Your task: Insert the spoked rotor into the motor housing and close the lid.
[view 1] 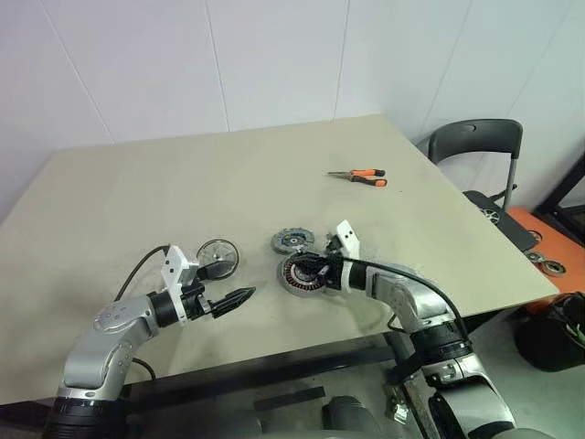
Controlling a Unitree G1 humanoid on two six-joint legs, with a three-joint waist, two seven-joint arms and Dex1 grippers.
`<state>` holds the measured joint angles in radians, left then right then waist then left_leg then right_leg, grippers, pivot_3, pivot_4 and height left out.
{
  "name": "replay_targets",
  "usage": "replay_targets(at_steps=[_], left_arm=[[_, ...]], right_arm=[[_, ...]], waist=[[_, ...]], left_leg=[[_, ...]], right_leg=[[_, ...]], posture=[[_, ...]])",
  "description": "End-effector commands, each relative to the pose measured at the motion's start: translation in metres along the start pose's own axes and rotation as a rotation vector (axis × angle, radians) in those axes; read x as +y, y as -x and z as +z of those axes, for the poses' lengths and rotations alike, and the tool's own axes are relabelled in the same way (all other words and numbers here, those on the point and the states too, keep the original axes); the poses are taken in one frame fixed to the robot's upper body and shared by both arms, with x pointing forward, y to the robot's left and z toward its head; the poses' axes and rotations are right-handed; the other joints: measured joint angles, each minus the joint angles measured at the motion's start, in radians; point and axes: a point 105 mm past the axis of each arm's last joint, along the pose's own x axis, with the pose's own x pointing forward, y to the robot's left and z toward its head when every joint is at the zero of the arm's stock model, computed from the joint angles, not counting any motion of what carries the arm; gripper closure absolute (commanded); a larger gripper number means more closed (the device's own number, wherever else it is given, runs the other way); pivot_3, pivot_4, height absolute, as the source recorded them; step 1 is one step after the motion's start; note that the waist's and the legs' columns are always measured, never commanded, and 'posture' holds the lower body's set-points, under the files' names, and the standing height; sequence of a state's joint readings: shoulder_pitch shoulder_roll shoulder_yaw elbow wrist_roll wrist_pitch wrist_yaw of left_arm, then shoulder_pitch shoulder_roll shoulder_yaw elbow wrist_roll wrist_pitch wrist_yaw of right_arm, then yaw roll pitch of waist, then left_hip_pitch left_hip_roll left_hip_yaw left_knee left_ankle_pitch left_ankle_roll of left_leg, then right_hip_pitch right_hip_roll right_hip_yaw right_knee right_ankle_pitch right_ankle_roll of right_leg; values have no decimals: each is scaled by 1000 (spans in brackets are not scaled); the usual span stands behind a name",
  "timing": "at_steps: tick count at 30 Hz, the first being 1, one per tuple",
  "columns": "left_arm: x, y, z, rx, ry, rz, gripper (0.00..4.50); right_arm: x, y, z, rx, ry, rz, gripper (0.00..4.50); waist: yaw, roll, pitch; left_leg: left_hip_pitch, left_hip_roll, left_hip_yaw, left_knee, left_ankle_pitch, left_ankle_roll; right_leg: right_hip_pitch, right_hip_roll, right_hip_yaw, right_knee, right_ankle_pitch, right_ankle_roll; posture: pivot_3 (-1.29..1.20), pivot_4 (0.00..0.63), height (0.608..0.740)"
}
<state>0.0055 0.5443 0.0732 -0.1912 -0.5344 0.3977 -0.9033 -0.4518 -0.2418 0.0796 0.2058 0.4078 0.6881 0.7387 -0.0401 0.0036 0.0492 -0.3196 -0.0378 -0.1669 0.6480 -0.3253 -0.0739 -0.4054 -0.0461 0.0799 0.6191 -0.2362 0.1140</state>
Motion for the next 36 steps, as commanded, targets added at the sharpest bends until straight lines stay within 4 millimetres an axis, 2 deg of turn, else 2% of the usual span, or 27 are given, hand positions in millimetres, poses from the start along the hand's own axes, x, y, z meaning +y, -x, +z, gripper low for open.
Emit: replay_targets(at_steps=[1,3,7,12,14,17,19,23,26,29,33,36], left_arm=[[1,2,12,-33,-40,8,0],[1,2,12,-35,-40,5,0],[2,3,14,-36,-43,4,0],[4,3,15,-35,-49,4,0],[4,4,15,-34,-49,4,0],[4,4,16,-34,-48,5,0],[4,4,16,-34,-48,7,0],[3,5,15,-34,-46,10,0],[3,5,14,-30,-44,10,0],[2,5,13,-30,-43,7,0],[1,5,14,-33,-43,3,0],[1,5,14,-33,-46,2,0]], right_arm=[[9,7,41,-144,-68,71,4120],[13,7,48,-160,-54,86,4120],[26,1,41,-114,25,118,4120],[21,-12,11,13,318,22,4120],[15,-16,3,38,371,-20,4120],[7,-15,-20,143,479,-30,4120],[3,-14,-28,166,481,-42,4120],[5,-11,-20,97,393,-33,4120],[12,-9,17,-80,175,12,4120],[17,-7,38,-150,129,35,4120],[25,-6,45,-144,228,58,4120],[25,-7,22,-23,500,31,4120]], waist=[[-1,0,0],[-2,0,0],[-4,1,0],[-2,1,0],[-2,1,0],[-3,0,0],[-1,0,0],[2,-3,-2],[2,-2,-1],[1,-1,-1],[-2,0,0],[-3,0,0]], left_leg=[[0,0,0,0,0,0],[0,0,0,-1,0,0],[-1,0,0,-2,0,0],[-1,0,0,-2,0,0],[-1,0,0,-2,0,0],[-1,0,0,-2,0,0],[0,0,0,-1,0,0],[1,0,0,0,0,0],[1,0,0,0,0,0],[0,0,0,-1,0,0],[0,0,0,-2,0,0],[0,0,0,-2,0,0]], right_leg=[[0,0,0,0,0,0],[-1,0,0,0,0,0],[-2,0,0,0,0,0],[-2,0,0,-1,0,0],[-2,0,0,-1,0,0],[-1,0,0,-1,0,0],[0,0,0,-1,0,0],[2,0,0,-1,0,0],[2,0,0,-1,0,0],[0,0,0,0,0,0],[-1,0,0,-1,0,0],[-1,0,0,-1,0,0]], posture=[[0,0,740],[0,0,740],[0,0,740],[0,0,740],[0,0,740],[0,0,740],[0,0,740],[0,0,740],[0,0,740],[0,0,740],[0,0,740],[0,0,740]])
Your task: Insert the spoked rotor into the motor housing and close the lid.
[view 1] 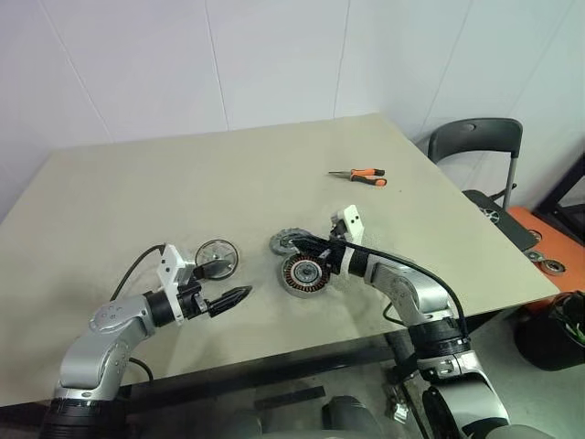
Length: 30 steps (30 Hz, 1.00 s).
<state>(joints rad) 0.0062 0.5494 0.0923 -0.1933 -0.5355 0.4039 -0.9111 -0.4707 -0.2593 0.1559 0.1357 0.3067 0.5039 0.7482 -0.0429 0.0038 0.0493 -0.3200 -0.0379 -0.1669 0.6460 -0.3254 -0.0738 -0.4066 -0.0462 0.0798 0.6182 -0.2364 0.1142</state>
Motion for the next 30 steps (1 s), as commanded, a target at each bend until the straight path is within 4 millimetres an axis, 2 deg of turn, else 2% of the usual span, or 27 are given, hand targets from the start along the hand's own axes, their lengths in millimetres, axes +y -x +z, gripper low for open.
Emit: replay_targets(at_steps=[1,5,8,11,14,19,23,25,27,30], left_arm=[[-1,1,12,-32,-41,-7,0],[-2,1,12,-33,-41,-5,0],[-2,1,11,-32,-38,-4,0],[-2,1,10,-32,-38,-2,0],[-2,2,10,-31,-37,3,0],[-2,2,8,-29,-35,1,0],[-3,1,8,-29,-36,-3,0],[-3,1,8,-29,-35,-5,0],[-4,1,9,-30,-35,-7,0],[-4,0,9,-31,-34,-8,0]], right_arm=[[11,-1,-6,56,258,31,4120],[10,-1,-9,45,275,13,4120],[7,3,-35,159,343,31,4120],[8,5,-41,174,343,45,4120],[3,2,-21,77,241,0,4120],[-4,-2,18,-66,187,-57,4120],[-2,-2,33,-108,172,-42,4120],[8,-2,23,-54,212,18,4120],[15,-1,-4,58,268,63,4120],[13,4,-45,203,295,79,4120]], waist=[[1,0,0],[1,0,0],[1,0,0],[1,0,0],[0,0,0],[1,0,0],[3,0,0],[4,0,0],[3,0,0],[3,0,0]], left_leg=[[0,0,0,0,0,0],[0,0,0,0,0,0],[0,0,0,1,0,0],[0,0,0,1,0,0],[0,0,0,1,0,0],[0,0,0,1,0,0],[0,0,0,1,0,0],[0,0,0,0,0,0],[0,0,0,0,0,0],[0,0,0,0,0,0]], right_leg=[[0,0,0,0,0,0],[0,0,0,-1,0,0],[1,0,0,-1,0,0],[1,0,0,-1,0,0],[1,0,0,0,0,0],[1,0,0,0,0,0],[1,0,0,0,0,0],[1,0,0,0,0,0],[0,0,0,-1,0,0],[1,0,0,-2,0,0]], posture=[[0,0,740],[0,0,740],[0,0,740],[0,0,740],[0,0,740],[0,0,740],[0,0,740],[0,0,740],[0,0,740],[0,0,740]])
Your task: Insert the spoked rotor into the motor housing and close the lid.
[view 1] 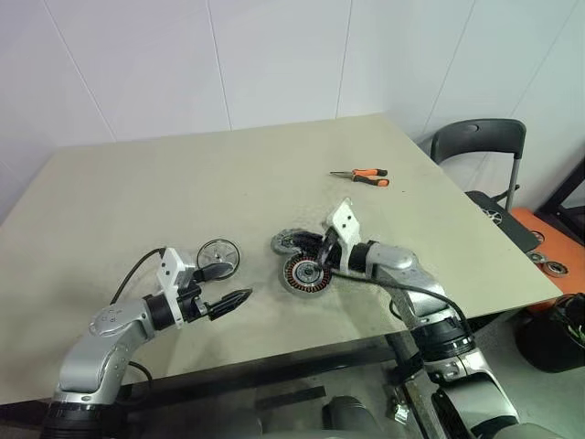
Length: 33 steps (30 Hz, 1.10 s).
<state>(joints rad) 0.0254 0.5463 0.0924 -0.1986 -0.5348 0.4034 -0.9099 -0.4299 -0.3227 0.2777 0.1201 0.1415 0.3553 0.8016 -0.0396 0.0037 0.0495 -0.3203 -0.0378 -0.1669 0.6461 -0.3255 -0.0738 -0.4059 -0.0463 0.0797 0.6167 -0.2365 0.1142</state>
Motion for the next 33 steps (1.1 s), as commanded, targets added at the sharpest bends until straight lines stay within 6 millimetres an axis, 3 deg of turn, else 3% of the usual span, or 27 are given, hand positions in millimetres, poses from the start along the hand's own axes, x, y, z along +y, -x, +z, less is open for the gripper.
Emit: replay_targets(at_steps=[1,4,10,16,18,22,25,27,33], left_arm=[[-2,-1,13,-37,-46,-11,0],[-2,-1,14,-38,-47,-9,0],[-2,1,13,-34,-47,-3,0],[-4,0,12,-35,-41,-10,0],[-4,0,13,-37,-41,-9,0],[-2,-1,13,-37,-41,-8,0],[-1,-1,14,-39,-40,-5,0],[0,-1,14,-40,-41,-4,0],[-1,0,14,-39,-40,0,0]], right_arm=[[10,0,-34,125,62,46,4120],[10,0,-42,124,10,25,4120],[-16,4,24,-153,-188,-39,4120],[-24,9,54,-259,-334,-20,4120],[-19,6,47,-213,-295,-14,4120],[13,1,-3,23,-45,76,4120],[11,1,-23,73,-56,46,4120],[5,1,-27,76,-66,15,4120],[-18,6,-5,-38,-165,-72,4120]], waist=[[-1,1,0],[-4,-2,-2],[-3,-1,-1],[-3,0,0],[-3,0,0],[3,0,0],[-3,1,0],[-5,0,-1],[0,0,0]], left_leg=[[0,0,0,0,0,0],[3,0,1,0,0,0],[8,0,0,2,0,0],[2,0,-1,0,0,0],[1,0,-1,0,0,0],[-1,0,0,0,0,0],[-1,0,1,0,0,0],[1,0,1,0,0,0],[2,0,1,2,0,0]], right_leg=[[0,0,0,0,0,0],[3,0,0,1,0,0],[8,1,0,1,-4,1],[1,0,0,2,0,0],[-1,0,0,2,0,0],[-1,0,0,0,0,0],[-1,-1,0,-1,0,1],[0,0,1,-1,0,1],[3,0,0,1,-1,0]], posture=[[0,0,740],[0,0,740],[0,0,740],[0,0,740],[0,0,740],[0,0,740],[0,0,740],[0,0,740],[0,0,740]])
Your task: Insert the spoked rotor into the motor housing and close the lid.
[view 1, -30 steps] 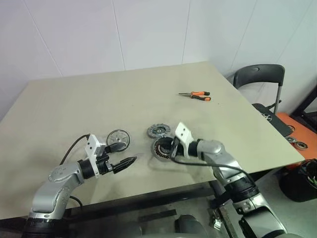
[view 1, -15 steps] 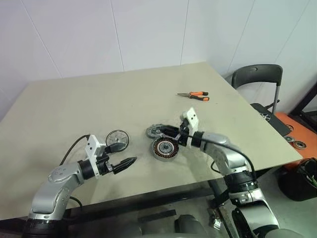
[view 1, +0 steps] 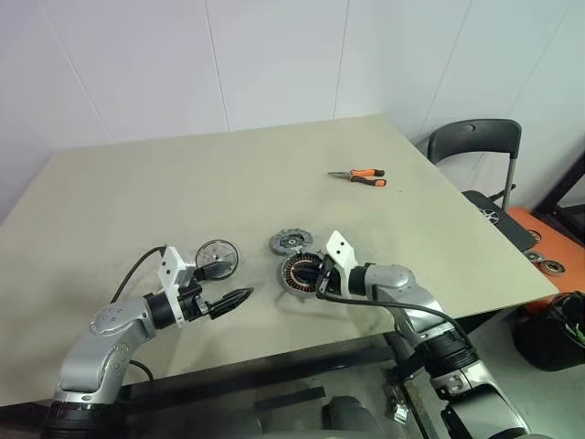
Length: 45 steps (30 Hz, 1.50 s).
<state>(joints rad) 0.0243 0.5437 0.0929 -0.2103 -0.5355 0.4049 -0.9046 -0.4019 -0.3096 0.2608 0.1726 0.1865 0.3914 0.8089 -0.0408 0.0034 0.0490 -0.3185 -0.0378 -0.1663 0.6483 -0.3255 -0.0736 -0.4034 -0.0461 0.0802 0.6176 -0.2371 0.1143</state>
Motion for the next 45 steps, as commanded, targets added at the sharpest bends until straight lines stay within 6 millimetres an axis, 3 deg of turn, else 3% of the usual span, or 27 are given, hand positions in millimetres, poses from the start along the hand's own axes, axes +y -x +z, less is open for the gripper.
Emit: replay_targets(at_steps=[1,6,16,20,27,31,34,39,41,45], left_arm=[[0,0,11,-31,-33,1,0],[-1,1,11,-33,-32,-1,0],[0,2,12,-32,-37,0,0],[1,2,13,-33,-37,3,0],[0,1,13,-35,-36,-2,0],[-1,1,13,-36,-35,-5,0],[-1,0,13,-35,-36,-4,0],[0,0,12,-32,-36,-2,0],[0,0,12,-33,-35,-1,0],[1,1,12,-35,-35,2,0]], right_arm=[[-21,6,24,-95,-61,-86,4120],[-25,12,61,-255,-271,-35,4120],[2,3,-2,47,27,28,4120],[0,5,-18,77,47,10,4120],[-27,11,32,-165,-206,-87,4120],[-28,15,50,-239,-307,-50,4120],[-15,11,37,-153,-226,-14,4120],[6,2,-34,186,207,25,4120],[10,1,-36,165,170,37,4120],[-1,-1,-11,37,30,-27,4120]], waist=[[1,0,0],[0,1,1],[-1,1,1],[-1,0,0],[-1,1,0],[0,1,1],[0,1,1],[-1,2,0],[-2,-2,-4],[-2,-5,-6]], left_leg=[[0,0,0,0,0,0],[-1,0,0,1,0,0],[-3,0,0,-3,0,0],[0,0,0,-2,0,0],[0,0,0,0,0,0],[-1,0,-1,-1,0,0],[-1,0,-1,-2,0,0],[-2,0,0,-2,0,0],[0,0,1,-3,0,0],[2,0,0,-2,0,0]], right_leg=[[0,0,0,0,0,0],[-1,0,0,1,1,-1],[-4,-1,0,-2,1,0],[-1,0,0,-1,0,0],[0,0,0,1,0,0],[-2,0,0,1,1,0],[-2,0,-1,0,1,0],[-2,-1,0,-2,0,1],[0,-1,0,-2,0,1],[1,0,0,-1,-2,4]], posture=[[0,0,740],[0,0,740],[0,0,740],[0,0,740],[0,0,740],[0,0,740],[0,0,740],[0,0,740],[0,0,740],[0,0,740]])
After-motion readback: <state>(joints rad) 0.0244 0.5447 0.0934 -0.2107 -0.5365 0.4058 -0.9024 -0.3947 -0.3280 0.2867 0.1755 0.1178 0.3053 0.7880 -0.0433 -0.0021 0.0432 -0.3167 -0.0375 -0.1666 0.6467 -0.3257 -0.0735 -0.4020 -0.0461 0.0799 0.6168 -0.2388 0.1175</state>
